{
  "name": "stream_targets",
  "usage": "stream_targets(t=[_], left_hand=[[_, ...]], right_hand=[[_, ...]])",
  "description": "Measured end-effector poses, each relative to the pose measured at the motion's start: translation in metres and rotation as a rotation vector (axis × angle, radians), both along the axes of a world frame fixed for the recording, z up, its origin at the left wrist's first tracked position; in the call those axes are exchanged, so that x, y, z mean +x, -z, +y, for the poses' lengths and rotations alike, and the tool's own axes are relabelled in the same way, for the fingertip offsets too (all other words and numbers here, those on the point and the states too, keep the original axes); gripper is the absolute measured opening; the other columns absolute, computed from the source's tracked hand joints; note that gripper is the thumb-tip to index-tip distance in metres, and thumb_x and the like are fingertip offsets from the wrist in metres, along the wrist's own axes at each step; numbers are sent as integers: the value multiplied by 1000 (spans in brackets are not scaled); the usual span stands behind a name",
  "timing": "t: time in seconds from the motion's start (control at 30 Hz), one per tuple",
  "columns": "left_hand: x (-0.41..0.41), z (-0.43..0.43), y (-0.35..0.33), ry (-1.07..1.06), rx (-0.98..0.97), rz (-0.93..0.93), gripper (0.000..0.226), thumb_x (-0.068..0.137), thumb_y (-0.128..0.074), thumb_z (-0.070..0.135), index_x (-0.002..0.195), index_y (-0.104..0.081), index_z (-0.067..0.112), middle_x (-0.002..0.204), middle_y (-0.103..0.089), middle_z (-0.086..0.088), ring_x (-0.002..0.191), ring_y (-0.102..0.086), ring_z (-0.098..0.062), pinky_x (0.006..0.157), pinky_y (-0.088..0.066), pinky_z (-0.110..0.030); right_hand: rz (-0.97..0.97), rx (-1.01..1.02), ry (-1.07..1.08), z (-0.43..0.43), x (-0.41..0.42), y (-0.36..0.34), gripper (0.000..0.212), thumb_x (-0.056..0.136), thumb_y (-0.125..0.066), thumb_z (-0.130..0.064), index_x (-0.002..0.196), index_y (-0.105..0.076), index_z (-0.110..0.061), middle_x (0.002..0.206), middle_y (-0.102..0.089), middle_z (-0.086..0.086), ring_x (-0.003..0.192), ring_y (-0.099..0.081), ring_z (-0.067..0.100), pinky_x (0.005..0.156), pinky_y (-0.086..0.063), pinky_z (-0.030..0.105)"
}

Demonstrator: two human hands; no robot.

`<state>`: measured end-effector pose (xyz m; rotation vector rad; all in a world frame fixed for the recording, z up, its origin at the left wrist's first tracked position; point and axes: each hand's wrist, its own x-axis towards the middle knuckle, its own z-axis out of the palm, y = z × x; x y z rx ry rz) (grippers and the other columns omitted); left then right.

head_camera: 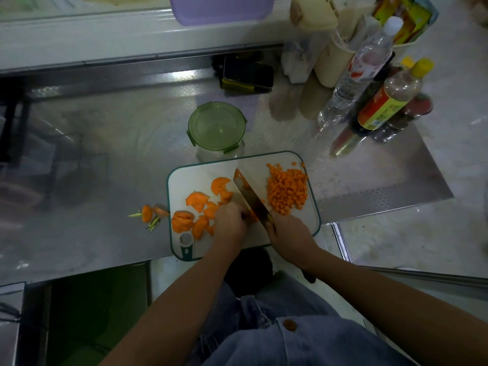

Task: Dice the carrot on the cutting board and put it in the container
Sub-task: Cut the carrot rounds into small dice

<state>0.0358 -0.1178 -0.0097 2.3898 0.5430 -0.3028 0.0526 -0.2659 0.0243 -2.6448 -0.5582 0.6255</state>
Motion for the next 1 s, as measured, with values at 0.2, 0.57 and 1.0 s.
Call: stream_targets(t=[0.2, 0.57, 1.0], left_hand=[[1, 0, -2, 11, 18, 14, 23, 88, -58, 9, 92, -77, 20, 92, -73, 0, 80, -60, -13, 69, -45, -23], [-1, -2, -2, -56, 34, -24, 20, 84, -61, 9, 86, -77, 20, 87, -72, 0, 75, -59, -12, 63, -37, -19], [0, -3, -8, -22, 111, 9, 18, 88, -56, 12, 84, -74, 16, 83, -70, -3, 67, -54, -12, 58, -40, -26]], right_hand=[[-25, 34, 32, 8, -2, 8, 29, 97, -43, -21, 122, -52, -11, 87, -62, 13, 77, -61, 32, 66, -51, 41], [-57, 101, 22, 6, 2, 3, 23, 98, -44, -24, 114, -54, -11, 88, -61, 13, 77, -59, 31, 67, -50, 42], [-17, 9, 11, 14, -4, 17, 20, 98, -41, -22, 108, -53, -9, 82, -59, 12, 73, -59, 31, 62, -51, 43]])
